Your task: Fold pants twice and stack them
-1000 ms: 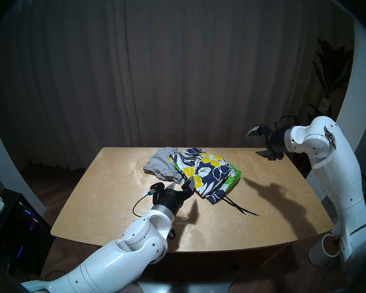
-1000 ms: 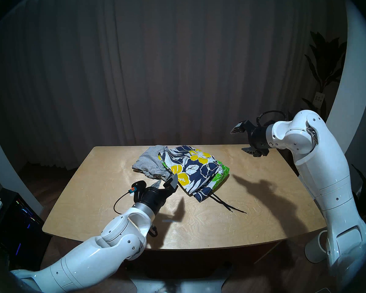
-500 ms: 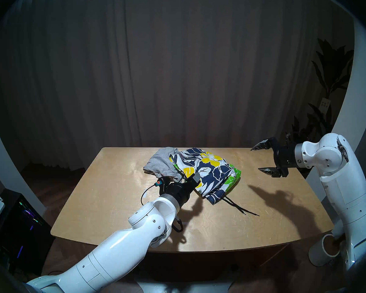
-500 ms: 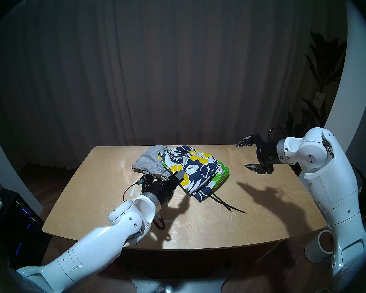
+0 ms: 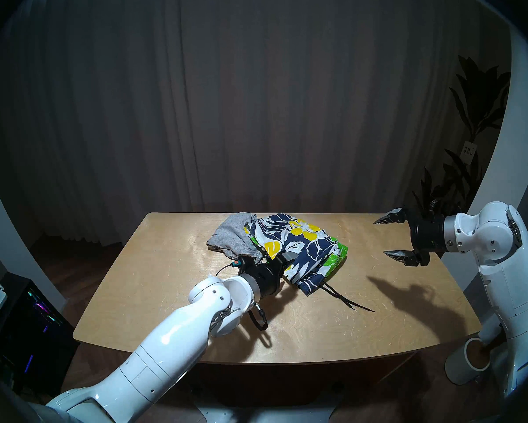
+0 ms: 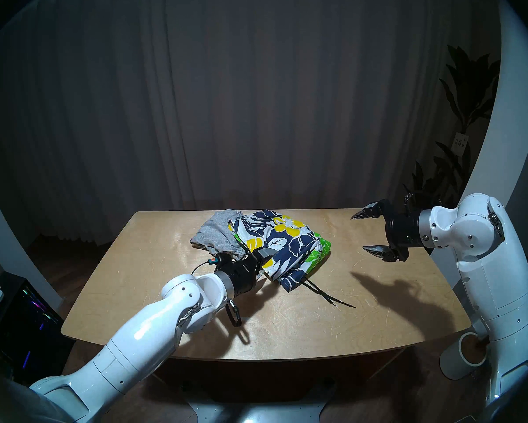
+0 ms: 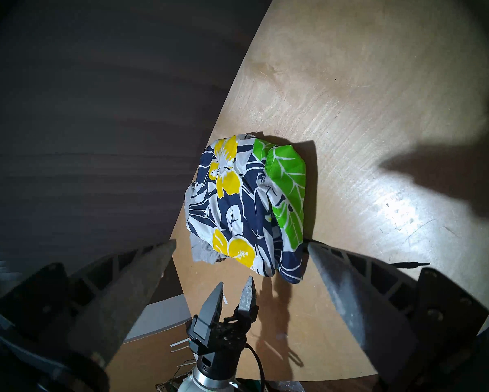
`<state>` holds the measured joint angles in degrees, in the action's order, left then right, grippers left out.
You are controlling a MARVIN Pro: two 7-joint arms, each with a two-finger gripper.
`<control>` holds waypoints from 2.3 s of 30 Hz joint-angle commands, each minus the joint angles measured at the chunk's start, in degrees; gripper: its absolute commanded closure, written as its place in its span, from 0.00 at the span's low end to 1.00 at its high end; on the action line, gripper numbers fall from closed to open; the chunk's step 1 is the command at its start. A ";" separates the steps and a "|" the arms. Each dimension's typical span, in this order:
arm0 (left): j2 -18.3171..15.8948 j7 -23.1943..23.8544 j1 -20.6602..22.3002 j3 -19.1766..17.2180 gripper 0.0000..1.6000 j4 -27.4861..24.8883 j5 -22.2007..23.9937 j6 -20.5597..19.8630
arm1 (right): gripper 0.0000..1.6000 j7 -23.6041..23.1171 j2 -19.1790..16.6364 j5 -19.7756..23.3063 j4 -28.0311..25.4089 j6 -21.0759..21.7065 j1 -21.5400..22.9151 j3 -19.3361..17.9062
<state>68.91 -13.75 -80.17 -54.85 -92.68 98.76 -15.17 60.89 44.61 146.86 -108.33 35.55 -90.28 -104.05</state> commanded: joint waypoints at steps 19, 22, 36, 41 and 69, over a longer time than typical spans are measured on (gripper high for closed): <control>4.10 -7.16 2.22 -0.60 0.00 3.65 1.49 3.56 | 0.00 -16.57 8.30 -19.22 11.39 2.76 8.14 9.55; 4.60 -6.91 3.08 -0.51 0.00 4.96 1.40 3.71 | 0.00 -16.77 8.63 -19.74 11.86 2.63 8.47 10.17; 5.87 -6.29 5.46 -0.10 0.00 8.13 0.97 3.94 | 0.00 -19.32 10.21 -21.31 16.31 3.11 7.31 11.44; 5.85 -3.02 4.93 -0.23 0.00 8.92 0.88 3.91 | 0.00 -20.85 10.91 -22.07 17.80 4.05 7.70 11.87; 7.96 6.52 9.49 1.21 0.00 18.38 -2.91 1.61 | 0.00 -27.05 15.87 -29.31 31.55 4.78 16.28 18.17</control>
<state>75.99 -9.57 -73.13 -53.72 -76.54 96.53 -13.22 35.81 59.44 118.65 -77.67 40.36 -77.75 -86.31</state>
